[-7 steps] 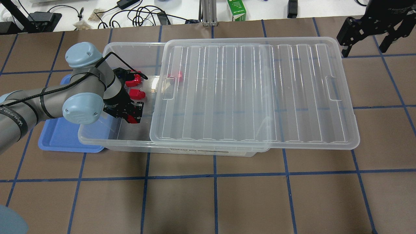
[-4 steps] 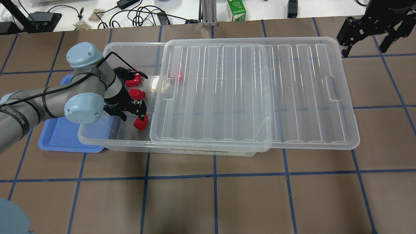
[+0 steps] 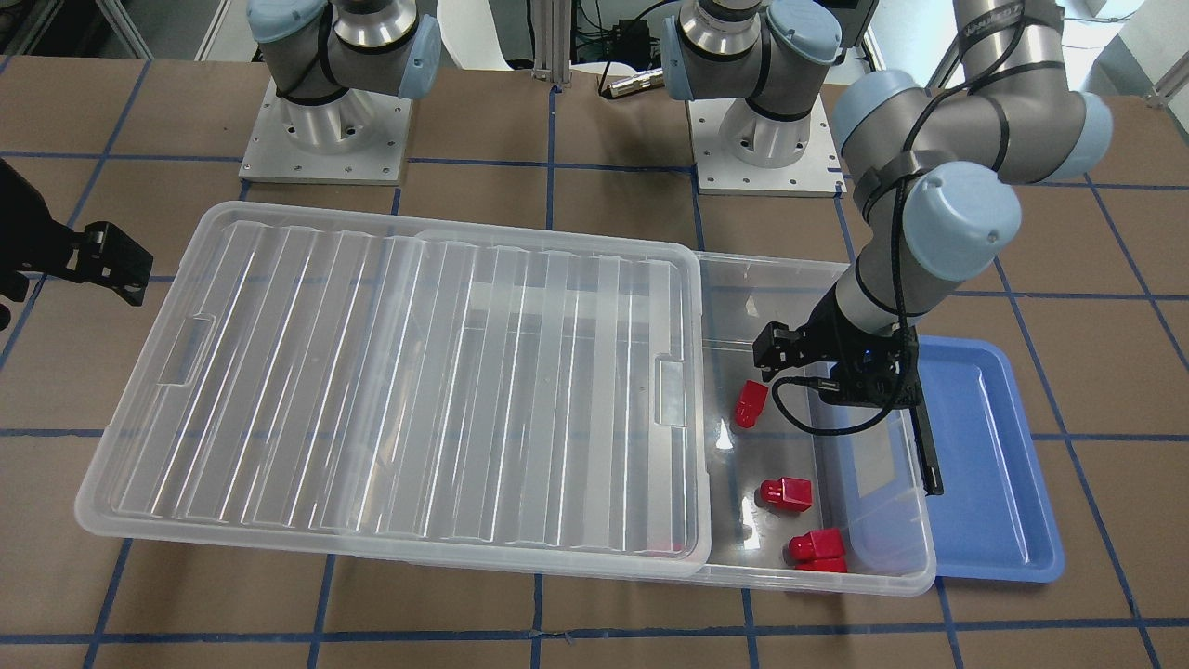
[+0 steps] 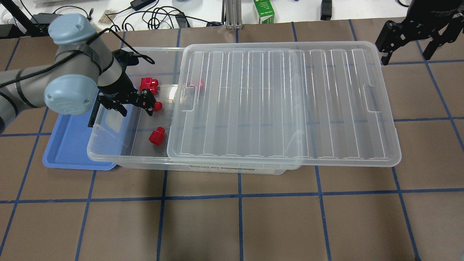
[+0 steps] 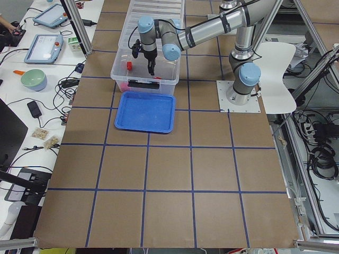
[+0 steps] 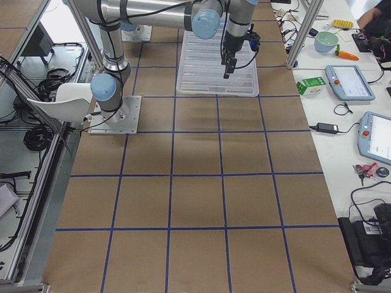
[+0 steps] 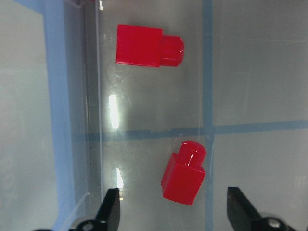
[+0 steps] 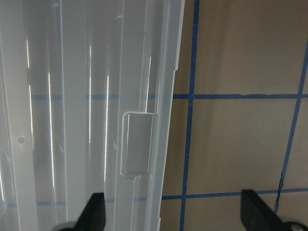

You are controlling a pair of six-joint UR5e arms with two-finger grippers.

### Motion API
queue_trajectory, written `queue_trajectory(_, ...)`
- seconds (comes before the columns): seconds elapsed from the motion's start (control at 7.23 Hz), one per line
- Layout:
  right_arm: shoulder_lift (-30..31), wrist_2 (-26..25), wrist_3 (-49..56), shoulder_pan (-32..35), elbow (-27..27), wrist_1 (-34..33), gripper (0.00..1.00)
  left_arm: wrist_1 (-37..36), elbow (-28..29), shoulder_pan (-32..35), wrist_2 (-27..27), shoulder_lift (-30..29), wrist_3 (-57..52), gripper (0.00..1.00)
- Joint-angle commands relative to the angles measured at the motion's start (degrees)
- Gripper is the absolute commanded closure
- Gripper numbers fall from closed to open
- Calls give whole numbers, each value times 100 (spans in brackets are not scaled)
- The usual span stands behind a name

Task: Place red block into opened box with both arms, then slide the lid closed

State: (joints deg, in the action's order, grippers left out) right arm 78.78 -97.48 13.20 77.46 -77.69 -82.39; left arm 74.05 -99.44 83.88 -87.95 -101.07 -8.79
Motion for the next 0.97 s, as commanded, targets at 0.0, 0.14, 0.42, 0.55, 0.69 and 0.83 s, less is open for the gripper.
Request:
queue_trajectory(0.0,-125,-25,60,-247,-1,-240,0,1353,1010,137,-20,375,96,11)
queue_trajectory(0.14,-300,1,77,-457,-1,-408,0,1688,1319,164,-90,490,97,8)
queue_trajectory(0.42,-765,-16,348,-591,-1,-418,0,1815,1453,409,-552,780,97,0)
queue_trajectory(0.55,-819,-8,411,-591,-1,-409,0,1806,1375,410,-478,834,114,0)
queue_trajectory(0.69,-837,1,429,-591,-9,-383,0,1763,1392,358,27,843,97,0)
queue_trajectory(0.83,-820,-25,603,-591,-218,-418,0,1719,1409,348,58,825,114,0)
